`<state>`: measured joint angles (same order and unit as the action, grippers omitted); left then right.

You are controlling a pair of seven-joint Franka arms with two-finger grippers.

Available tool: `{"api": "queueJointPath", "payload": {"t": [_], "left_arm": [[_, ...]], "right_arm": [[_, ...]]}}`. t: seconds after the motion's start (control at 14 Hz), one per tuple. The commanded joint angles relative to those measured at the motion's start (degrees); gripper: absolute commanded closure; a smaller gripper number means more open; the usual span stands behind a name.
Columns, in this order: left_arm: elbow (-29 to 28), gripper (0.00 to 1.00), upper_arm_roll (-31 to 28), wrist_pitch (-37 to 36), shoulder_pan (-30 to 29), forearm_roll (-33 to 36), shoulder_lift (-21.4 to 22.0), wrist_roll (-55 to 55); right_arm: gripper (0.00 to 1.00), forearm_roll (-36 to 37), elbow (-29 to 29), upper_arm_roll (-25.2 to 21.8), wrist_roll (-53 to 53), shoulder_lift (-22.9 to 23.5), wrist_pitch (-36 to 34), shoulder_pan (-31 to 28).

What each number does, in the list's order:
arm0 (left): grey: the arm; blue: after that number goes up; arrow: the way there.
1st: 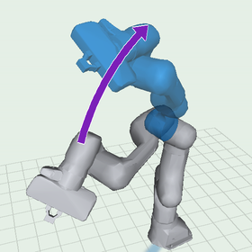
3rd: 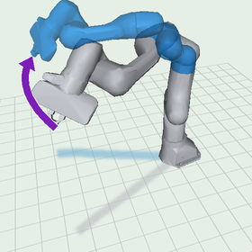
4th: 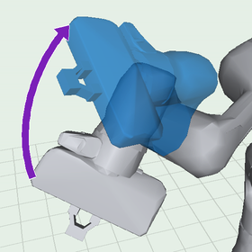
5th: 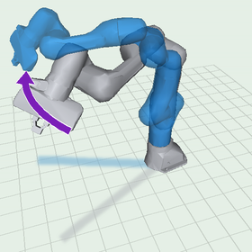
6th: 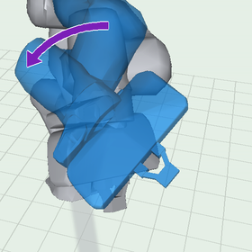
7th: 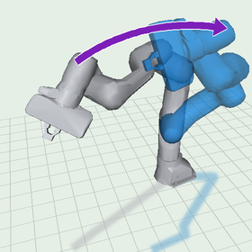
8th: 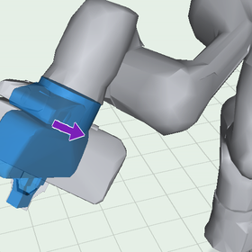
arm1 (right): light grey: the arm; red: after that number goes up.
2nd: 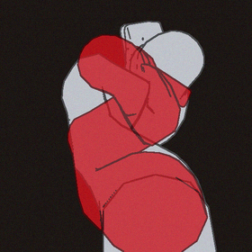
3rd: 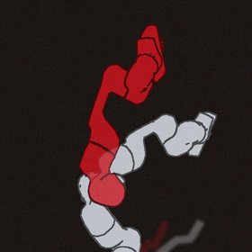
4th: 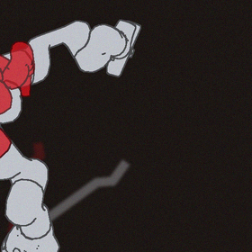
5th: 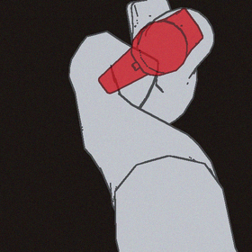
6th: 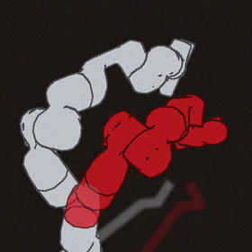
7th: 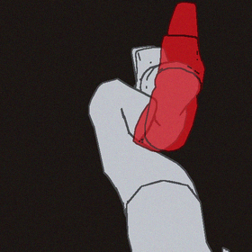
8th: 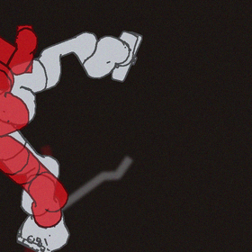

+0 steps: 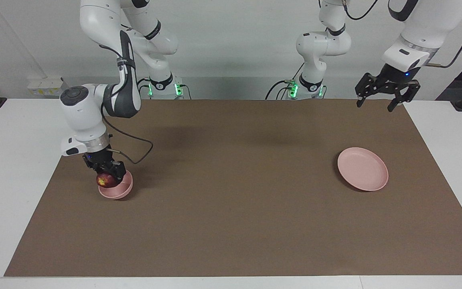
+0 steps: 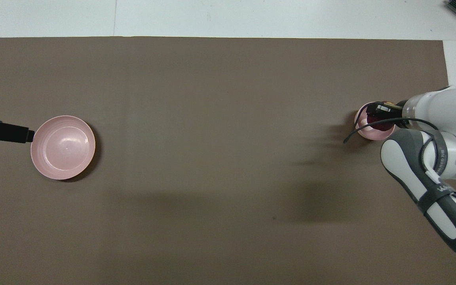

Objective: Move apple from plate to bowl
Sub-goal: 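Lower the apple into the small pink bowl and open the right gripper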

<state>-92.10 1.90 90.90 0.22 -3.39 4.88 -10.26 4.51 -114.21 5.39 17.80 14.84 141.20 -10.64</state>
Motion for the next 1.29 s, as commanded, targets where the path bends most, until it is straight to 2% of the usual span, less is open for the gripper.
{"api": "queueJointPath", "payload": {"t": [0.0, 0.07, 0.14, 0.21, 0.29, 0.36, 0.57, 0.79, 0.93, 1.21], "left_arm": [[8.8, 0.0, 0.6, -8.2, -0.9, 3.9, -4.2, -2.0], [12.2, 0.0, 0.3, -10.5, -0.7, 4.7, -6.4, -2.0], [14.6, 0.0, 0.0, -12.2, -0.4, 4.7, -7.9, -2.0], [16.1, 0.0, -0.6, -13.2, 0.6, 4.6, -8.8, -2.0], [16.6, 0.0, -2.7, -13.5, 1.9, 4.3, -9.1, -2.0], [16.6, 0.0, -4.6, -13.7, 3.5, 4.2, -9.0, -2.0], [15.2, 0.0, -6.6, -13.1, 5.0, 4.0, -7.1, -1.5], [8.1, 0.0, -7.2, -9.9, 5.1, 3.7, -2.8, -1.1], [7.0, 0.0, -7.1, -8.7, 4.9, 3.7, -2.2, -1.1], [7.2, 0.0, -6.7, -9.0, 4.1, 3.7, -2.2, -1.1]], "right_arm": [[1.0, 1.4, -0.7, 0.5, -0.4, 1.8, 3.2, -0.7], [1.0, 1.4, -1.4, 0.5, -0.5, 2.0, 3.8, -0.8], [0.79, 1.4, -1.3, 0.5, -0.4, 2.0, 3.6, -0.8], [0.32, 1.3, -0.8, 0.5, -0.3, 2.1, 3.0, -0.8], [0.0, 1.3, -0.4, 0.5, -0.3, 2.1, 2.5, -0.8], [0.0, 1.4, 0.7, 0.5, -0.5, 1.7, 0.8, -0.8], [0.0, 1.3, 6.3, 0.7, -1.0, 0.1, -10.3, -0.6], [0.0, 1.1, 11.5, 0.9, -6.2, -2.1, -22.3, -0.1], [0.0, 0.1, 11.6, 0.9, -11.0, -5.6, -27.0, -0.1], [0.0, 0.0, 12.1, 1.4, -11.3, -13.5, -38.1, 0.4]]}}
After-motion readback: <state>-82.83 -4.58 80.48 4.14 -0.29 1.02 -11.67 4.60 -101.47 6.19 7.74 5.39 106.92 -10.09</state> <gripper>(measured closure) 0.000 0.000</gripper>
